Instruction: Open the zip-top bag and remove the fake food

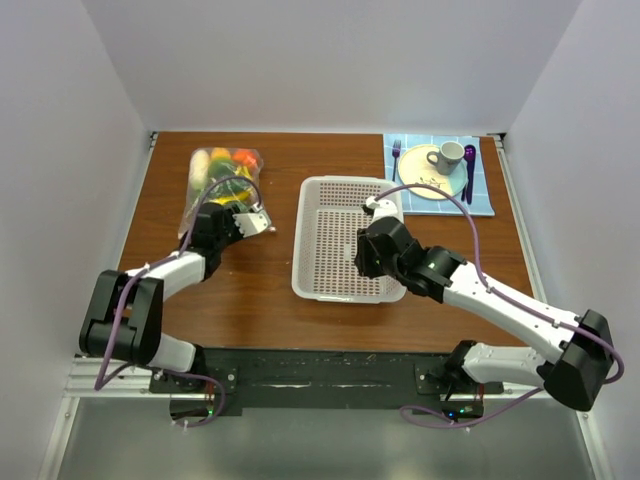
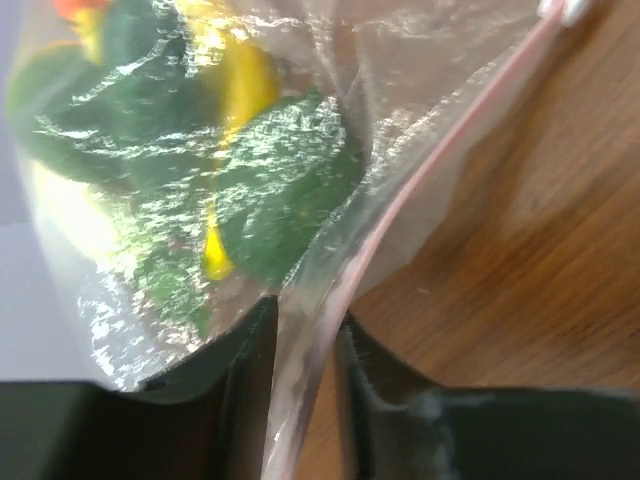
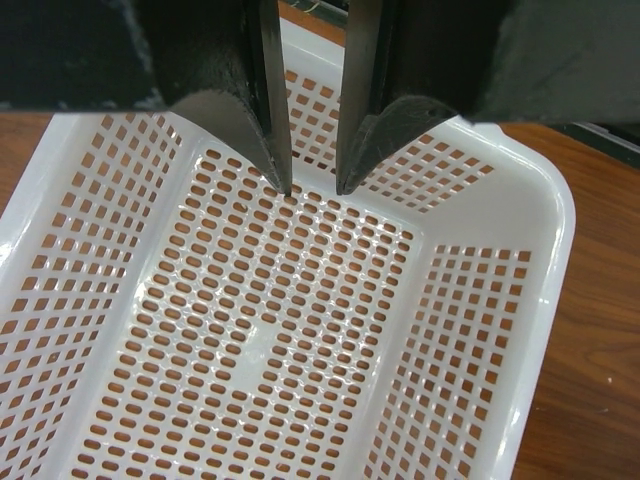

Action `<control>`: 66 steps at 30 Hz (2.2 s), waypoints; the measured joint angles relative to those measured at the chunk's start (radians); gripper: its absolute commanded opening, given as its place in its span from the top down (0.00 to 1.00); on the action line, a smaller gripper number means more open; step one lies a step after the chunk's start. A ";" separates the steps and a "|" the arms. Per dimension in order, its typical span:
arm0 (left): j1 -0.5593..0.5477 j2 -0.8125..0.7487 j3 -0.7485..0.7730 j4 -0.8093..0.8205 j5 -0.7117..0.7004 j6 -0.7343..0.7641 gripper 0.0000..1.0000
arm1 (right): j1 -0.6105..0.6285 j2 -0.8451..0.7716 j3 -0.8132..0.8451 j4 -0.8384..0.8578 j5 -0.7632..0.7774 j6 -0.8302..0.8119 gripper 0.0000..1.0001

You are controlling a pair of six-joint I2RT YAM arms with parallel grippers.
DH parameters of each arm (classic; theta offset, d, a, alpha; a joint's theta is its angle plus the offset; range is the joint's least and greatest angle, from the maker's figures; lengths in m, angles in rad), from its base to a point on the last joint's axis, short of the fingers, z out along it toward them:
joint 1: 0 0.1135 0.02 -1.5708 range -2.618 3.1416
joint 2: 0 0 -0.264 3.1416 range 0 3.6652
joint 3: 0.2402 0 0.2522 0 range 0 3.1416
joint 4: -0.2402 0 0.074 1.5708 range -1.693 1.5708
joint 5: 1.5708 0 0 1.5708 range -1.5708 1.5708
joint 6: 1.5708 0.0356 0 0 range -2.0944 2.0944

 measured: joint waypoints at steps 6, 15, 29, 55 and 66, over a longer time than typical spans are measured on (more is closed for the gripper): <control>-0.016 0.081 0.077 -0.104 -0.024 -0.027 1.00 | 0.000 -0.025 -0.001 0.007 0.018 -0.012 0.75; -0.034 -0.045 0.280 -0.421 0.021 -0.108 1.00 | 0.000 -0.028 -0.002 0.048 0.012 -0.055 0.71; -0.037 -0.451 0.583 -0.901 0.210 -0.178 1.00 | 0.000 -0.054 -0.002 0.407 -0.259 -0.254 0.01; -0.040 -0.542 0.708 -1.314 0.465 -0.166 0.99 | 0.006 0.053 0.010 0.776 -0.609 -0.307 0.02; -0.040 -0.546 0.708 -1.345 0.477 -0.167 0.99 | 0.011 0.070 0.010 0.811 -0.631 -0.308 0.06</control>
